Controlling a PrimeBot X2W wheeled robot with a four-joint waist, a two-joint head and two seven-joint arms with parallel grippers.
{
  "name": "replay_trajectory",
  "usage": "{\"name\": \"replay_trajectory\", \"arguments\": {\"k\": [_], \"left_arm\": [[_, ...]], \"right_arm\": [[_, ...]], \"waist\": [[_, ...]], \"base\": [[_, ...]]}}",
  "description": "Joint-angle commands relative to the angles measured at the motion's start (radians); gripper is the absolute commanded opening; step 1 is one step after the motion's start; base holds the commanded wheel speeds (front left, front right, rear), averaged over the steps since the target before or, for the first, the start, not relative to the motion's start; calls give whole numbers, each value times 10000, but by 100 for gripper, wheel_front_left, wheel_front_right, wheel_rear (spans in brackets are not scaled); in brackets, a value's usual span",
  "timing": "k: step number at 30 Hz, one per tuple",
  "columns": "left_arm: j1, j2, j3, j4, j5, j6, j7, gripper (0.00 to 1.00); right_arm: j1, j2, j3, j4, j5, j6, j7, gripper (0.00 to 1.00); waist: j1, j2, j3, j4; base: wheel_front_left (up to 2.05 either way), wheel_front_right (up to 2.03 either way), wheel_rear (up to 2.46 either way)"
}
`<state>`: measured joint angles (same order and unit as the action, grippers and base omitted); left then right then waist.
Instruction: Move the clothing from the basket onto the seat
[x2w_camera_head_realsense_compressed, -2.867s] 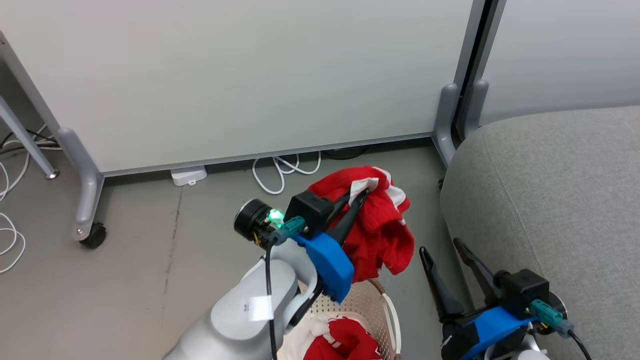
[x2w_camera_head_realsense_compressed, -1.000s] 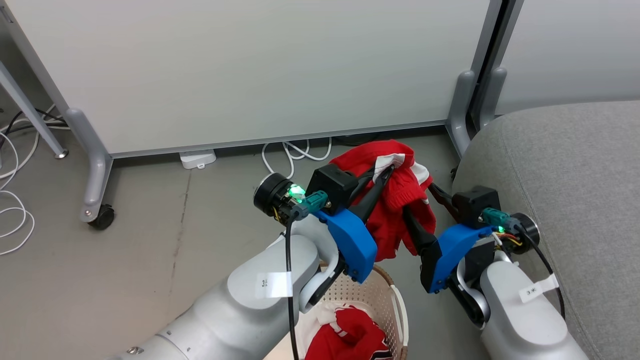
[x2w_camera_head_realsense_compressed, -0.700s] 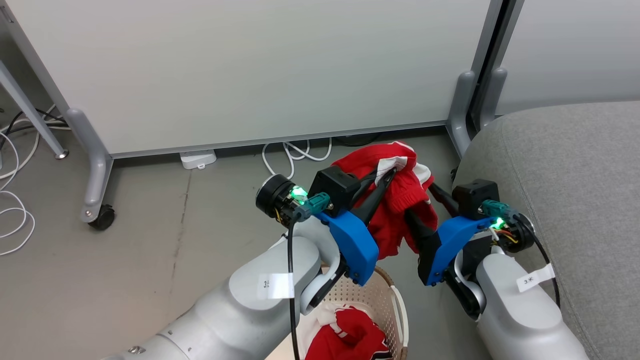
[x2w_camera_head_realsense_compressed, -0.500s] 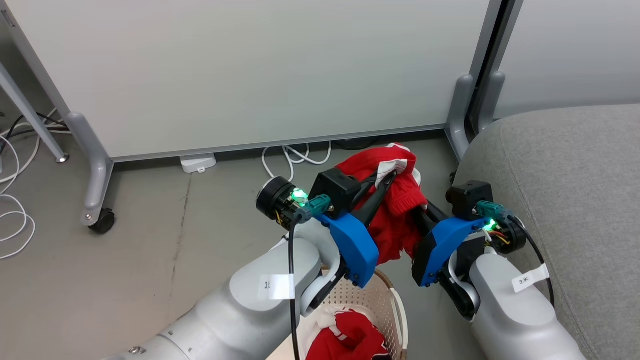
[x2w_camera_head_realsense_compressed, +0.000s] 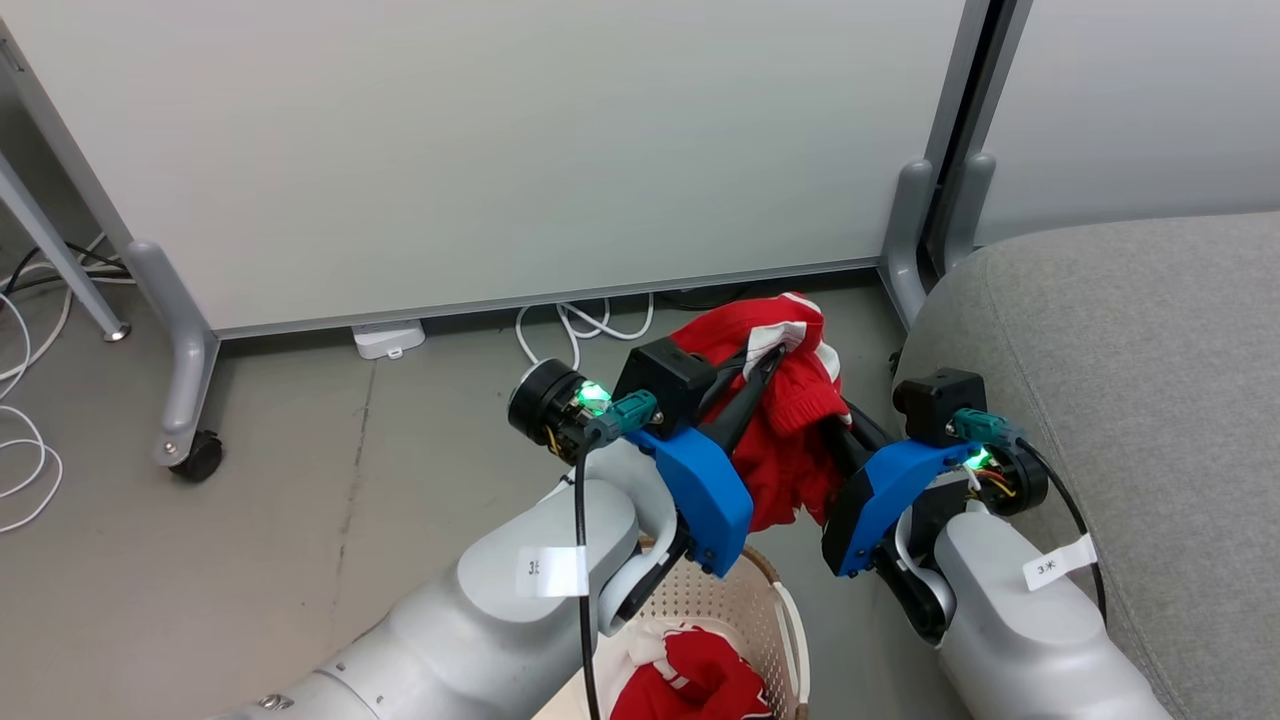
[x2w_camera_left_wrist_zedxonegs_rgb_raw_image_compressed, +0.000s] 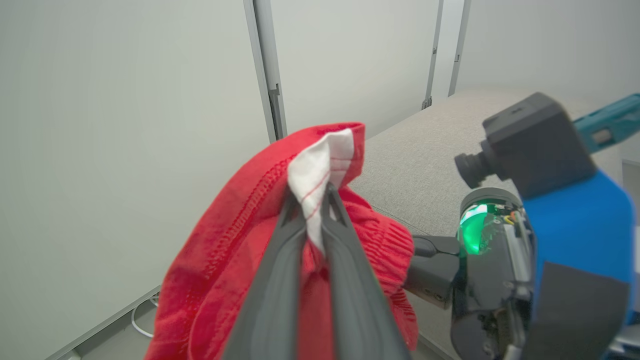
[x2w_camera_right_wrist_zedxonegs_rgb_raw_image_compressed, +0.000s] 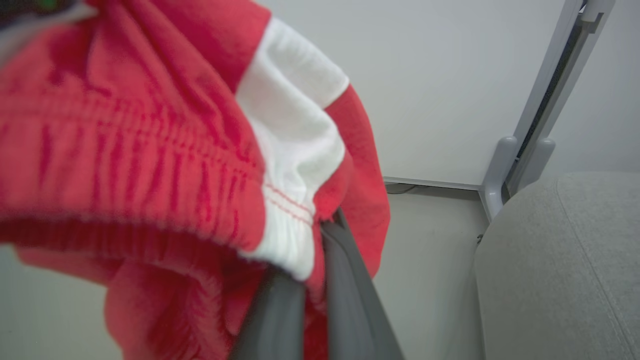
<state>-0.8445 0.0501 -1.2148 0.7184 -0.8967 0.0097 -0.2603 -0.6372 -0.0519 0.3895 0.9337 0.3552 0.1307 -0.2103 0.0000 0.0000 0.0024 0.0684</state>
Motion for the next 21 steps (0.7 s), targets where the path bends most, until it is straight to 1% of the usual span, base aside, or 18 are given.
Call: {"name": "replay_trajectory", "arguments": {"k": [1,2,3,4,5,6,7,16,18,21], "left_arm": [[33,8,-29,39,-30,57,-66,17],[33,8,-33,49,-47,59,-67,43],[33,8,-39,68,-66,73,-67,47],[41,9,-60,93,-76,69,-63,78],[44,8,-77,109,-89,67,-59,86],[39,6,-90,124,-101,64,-58,98],[31,8,-101,137,-122,64,-58,100],[-27,8,-127,166,-246,87,-61,100],[18,8,8,110,-204,152,-62,100],[303,38,496,8,1,285,-62,100]], "right_arm": [[-149,16,56,75,97,1,-57,0],[-165,17,80,111,118,1,-90,0],[-182,16,103,147,150,1,-114,0],[-200,16,129,180,187,1,-126,0],[-218,17,155,211,219,1,-138,0],[-233,17,177,241,241,1,-149,0],[-251,18,201,279,278,1,-166,0],[-429,19,367,530,437,1,-298,0],[-454,19,396,579,468,1,-330,0],[-499,1,436,600,524,3,-361,0]], "waist": [[0,0,-4,-9],[0,0,-6,-11],[0,0,-9,-12],[0,0,-13,-14],[0,0,-15,-16],[0,0,-14,-17],[0,0,-13,-16],[0,0,-6,16],[0,0,-5,19],[0,0,1,2]], "base": [[0,0,0],[0,0,0],[0,0,0],[0,0,0],[0,0,0],[0,0,0],[0,0,0],[0,0,0],[0,0,0],[0,0,0]]}}
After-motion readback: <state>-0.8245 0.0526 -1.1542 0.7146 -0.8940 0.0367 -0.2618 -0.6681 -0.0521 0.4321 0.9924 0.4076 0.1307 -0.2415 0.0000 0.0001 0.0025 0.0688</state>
